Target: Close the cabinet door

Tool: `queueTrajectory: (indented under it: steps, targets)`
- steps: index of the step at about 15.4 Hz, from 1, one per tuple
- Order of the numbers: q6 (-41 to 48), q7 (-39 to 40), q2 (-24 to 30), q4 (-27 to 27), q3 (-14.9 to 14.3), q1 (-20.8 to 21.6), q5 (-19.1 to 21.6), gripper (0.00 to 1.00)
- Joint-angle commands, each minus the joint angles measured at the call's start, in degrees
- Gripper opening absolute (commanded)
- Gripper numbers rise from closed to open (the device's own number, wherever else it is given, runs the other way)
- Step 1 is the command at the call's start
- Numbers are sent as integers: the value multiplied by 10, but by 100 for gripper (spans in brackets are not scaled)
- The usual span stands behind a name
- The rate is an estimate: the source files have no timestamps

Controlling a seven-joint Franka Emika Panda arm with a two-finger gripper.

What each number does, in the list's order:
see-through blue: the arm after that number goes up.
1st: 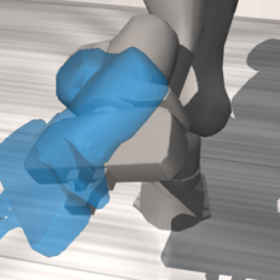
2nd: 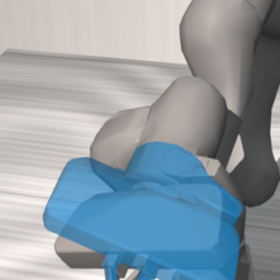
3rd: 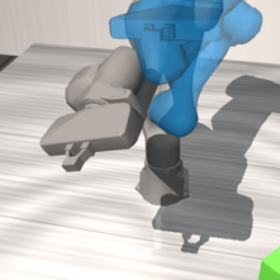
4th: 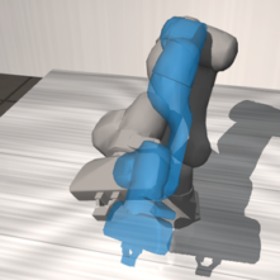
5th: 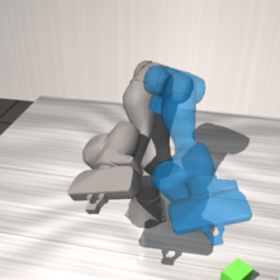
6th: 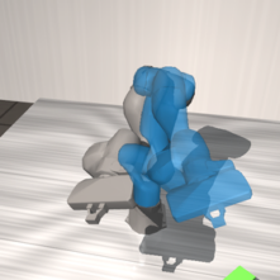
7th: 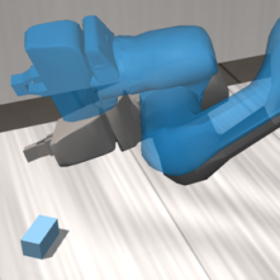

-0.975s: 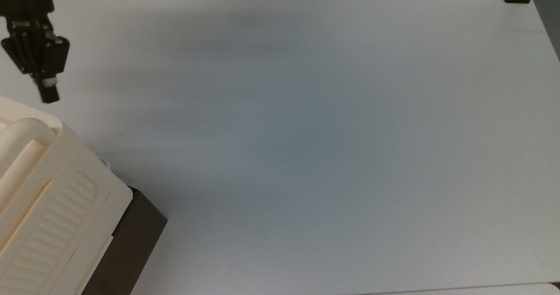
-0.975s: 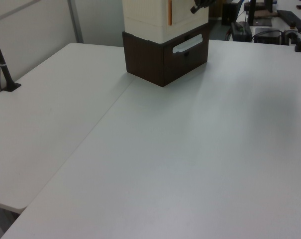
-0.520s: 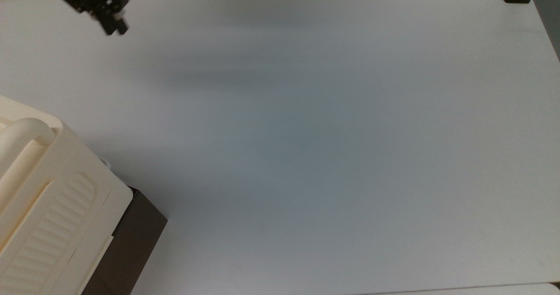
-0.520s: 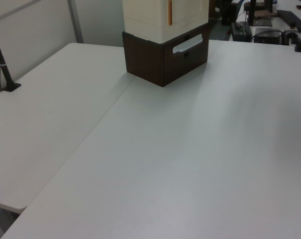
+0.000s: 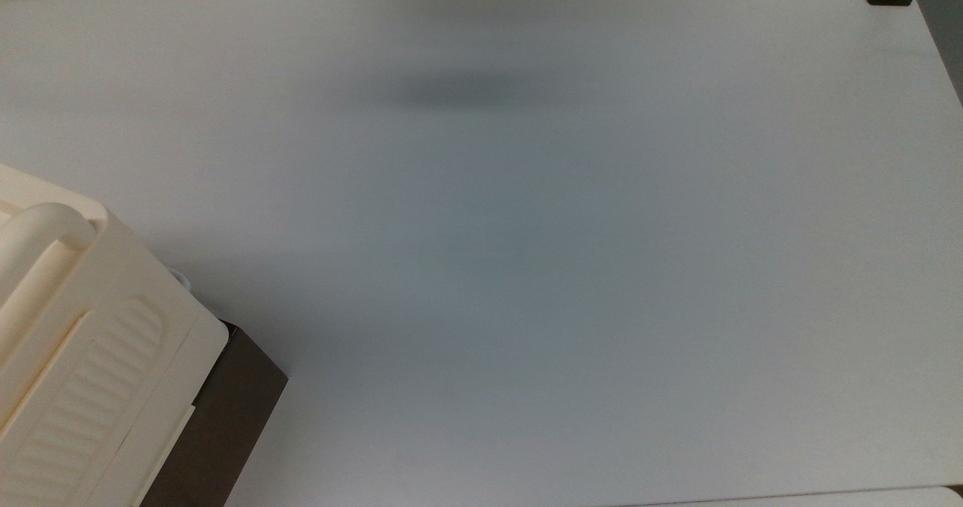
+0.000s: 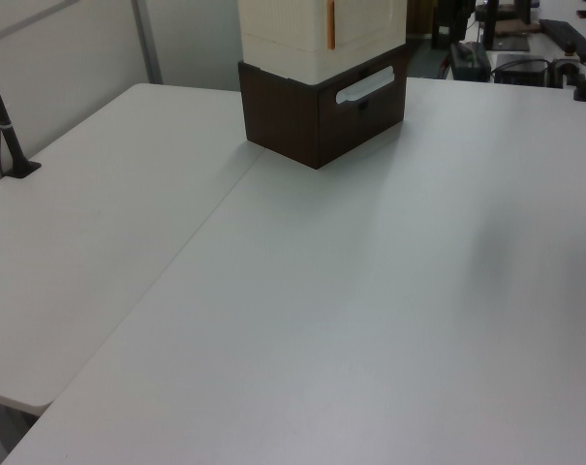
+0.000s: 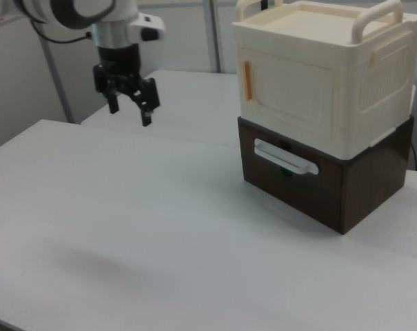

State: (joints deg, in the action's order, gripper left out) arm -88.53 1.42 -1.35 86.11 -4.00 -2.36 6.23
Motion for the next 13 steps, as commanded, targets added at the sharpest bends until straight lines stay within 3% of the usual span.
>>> queueTrajectory:
  steps: [1,5,13]
  targets:
    - [1,-25,16,17,-2,36,-34,100]
    - [-54,-17,6,19,4,35,-54,100]
    - [-52,1,5,19,4,34,-54,100]
